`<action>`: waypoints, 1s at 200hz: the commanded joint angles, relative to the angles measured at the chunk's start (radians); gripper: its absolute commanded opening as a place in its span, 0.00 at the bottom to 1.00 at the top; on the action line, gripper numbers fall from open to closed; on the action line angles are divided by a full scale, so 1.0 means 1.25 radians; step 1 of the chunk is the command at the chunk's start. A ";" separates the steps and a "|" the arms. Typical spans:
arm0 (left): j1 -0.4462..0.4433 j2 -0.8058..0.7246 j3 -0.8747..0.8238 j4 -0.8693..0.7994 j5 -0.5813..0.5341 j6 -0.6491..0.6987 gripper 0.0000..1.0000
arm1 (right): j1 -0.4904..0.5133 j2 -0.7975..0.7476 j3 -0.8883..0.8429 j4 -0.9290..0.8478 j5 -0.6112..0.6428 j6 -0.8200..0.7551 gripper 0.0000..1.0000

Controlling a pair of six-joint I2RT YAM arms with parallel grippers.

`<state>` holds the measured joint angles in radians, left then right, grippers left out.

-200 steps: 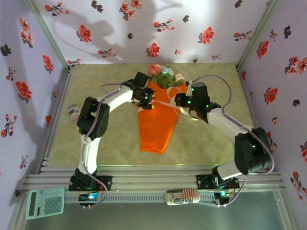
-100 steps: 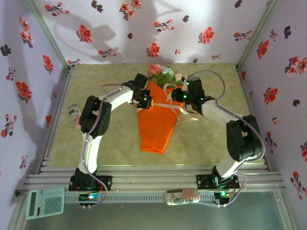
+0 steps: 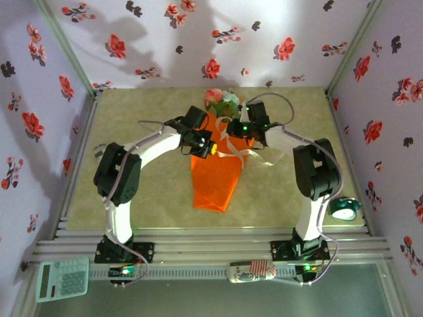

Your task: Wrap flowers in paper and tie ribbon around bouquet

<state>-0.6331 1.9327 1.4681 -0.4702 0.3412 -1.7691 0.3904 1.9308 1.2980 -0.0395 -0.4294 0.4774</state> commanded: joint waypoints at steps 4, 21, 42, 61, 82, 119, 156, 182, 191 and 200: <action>-0.005 -0.032 -0.030 -0.004 0.006 0.034 0.00 | 0.026 0.035 0.050 -0.107 -0.075 -0.056 0.00; -0.004 -0.041 -0.009 -0.034 -0.008 0.066 0.00 | 0.033 0.047 0.069 -0.172 -0.132 -0.093 0.00; -0.004 -0.035 0.055 -0.127 -0.040 0.143 0.00 | 0.032 0.048 0.082 -0.279 -0.186 -0.157 0.00; -0.005 -0.023 0.083 -0.178 -0.042 0.187 0.00 | 0.028 0.040 0.081 -0.344 -0.221 -0.200 0.00; -0.005 -0.024 0.065 -0.174 -0.040 0.192 0.00 | 0.030 0.045 0.091 -0.406 -0.249 -0.235 0.00; -0.005 -0.011 0.076 -0.177 -0.040 0.213 0.00 | 0.040 0.085 0.129 -0.515 -0.269 -0.300 0.00; -0.005 0.004 0.080 -0.174 -0.042 0.229 0.00 | 0.039 0.121 0.180 -0.557 -0.266 -0.307 0.16; -0.004 0.022 0.103 -0.192 -0.049 0.252 0.00 | 0.037 0.118 0.212 -0.585 -0.188 -0.299 0.40; -0.004 0.027 0.107 -0.193 -0.049 0.257 0.00 | 0.032 0.102 0.205 -0.566 -0.168 -0.281 0.44; -0.003 0.032 0.108 -0.194 -0.048 0.259 0.00 | 0.027 0.083 0.194 -0.542 -0.156 -0.261 0.46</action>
<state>-0.6407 1.9419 1.5700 -0.6712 0.3031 -1.4891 0.4324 2.0804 1.5291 -0.7120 -0.6991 0.1177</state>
